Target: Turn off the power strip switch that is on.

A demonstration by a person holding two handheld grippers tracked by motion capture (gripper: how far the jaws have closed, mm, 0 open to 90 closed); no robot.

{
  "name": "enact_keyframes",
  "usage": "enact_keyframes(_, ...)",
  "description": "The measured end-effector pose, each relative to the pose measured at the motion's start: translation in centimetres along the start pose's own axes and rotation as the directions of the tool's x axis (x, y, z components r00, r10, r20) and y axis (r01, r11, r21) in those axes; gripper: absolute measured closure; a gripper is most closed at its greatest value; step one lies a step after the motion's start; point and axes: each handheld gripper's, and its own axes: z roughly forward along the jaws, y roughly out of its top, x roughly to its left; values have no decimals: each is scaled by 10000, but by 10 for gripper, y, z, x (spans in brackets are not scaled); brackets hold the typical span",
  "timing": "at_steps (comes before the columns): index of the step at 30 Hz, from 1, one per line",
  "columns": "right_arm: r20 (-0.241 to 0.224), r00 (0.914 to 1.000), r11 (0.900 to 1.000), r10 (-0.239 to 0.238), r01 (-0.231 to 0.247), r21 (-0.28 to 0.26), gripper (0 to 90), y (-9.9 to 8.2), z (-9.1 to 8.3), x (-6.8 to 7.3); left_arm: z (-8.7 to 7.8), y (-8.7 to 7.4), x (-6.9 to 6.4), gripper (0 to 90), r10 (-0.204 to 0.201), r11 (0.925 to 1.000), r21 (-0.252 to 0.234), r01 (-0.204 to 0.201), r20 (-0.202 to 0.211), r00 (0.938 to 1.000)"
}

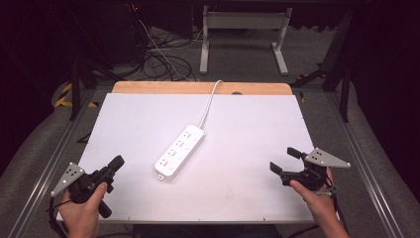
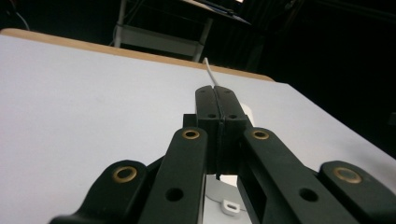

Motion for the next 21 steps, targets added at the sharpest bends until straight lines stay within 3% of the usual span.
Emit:
enact_keyframes(11,53,10000,10000,30,-30,4,121,-1,-2,1,7,13,-4,900,557,9984,90,-553,-593,9967)
enact_keyframes(15,-41,10000,10000,21,-21,-8,101,-2,-3,1,13,20,-9,900,995,9943,435,-970,-601,9932)
enact_keyframes(16,-53,10000,10000,25,-25,-19,100,-2,-3,1,18,24,-12,900,1377,9884,727,-1331,-630,9885)
enact_keyframes(21,0,10000,9999,60,-60,-86,93,-2,-3,1,27,30,-19,900,1620,9836,894,-1570,-518,9854)
